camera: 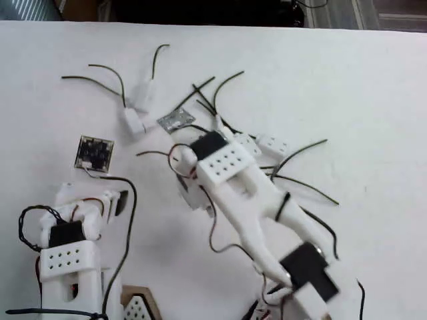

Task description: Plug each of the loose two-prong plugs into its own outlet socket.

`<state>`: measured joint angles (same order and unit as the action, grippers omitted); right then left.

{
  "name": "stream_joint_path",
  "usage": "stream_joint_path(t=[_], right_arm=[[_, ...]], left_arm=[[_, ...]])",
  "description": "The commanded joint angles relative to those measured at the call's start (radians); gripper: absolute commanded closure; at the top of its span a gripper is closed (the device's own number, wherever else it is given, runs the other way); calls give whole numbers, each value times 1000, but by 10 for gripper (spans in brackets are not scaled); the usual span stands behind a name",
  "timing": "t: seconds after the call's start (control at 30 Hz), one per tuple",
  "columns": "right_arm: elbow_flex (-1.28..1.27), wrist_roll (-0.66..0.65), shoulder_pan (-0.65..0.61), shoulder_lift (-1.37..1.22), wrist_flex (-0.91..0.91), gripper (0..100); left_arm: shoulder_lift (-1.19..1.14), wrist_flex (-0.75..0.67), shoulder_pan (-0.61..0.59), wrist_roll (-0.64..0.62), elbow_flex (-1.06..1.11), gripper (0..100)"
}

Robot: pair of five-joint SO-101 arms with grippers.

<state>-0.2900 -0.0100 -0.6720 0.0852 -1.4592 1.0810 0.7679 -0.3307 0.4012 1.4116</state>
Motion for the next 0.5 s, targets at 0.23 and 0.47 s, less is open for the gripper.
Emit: stream_joint_path(t=[0.23,0.47], right_arm=[[-190,9,4,481,113,981],[-313,91,4,651,211,981]], left_arm=[[21,239,-5,-69,-301,710],[21,371,96,-121,-439,710]])
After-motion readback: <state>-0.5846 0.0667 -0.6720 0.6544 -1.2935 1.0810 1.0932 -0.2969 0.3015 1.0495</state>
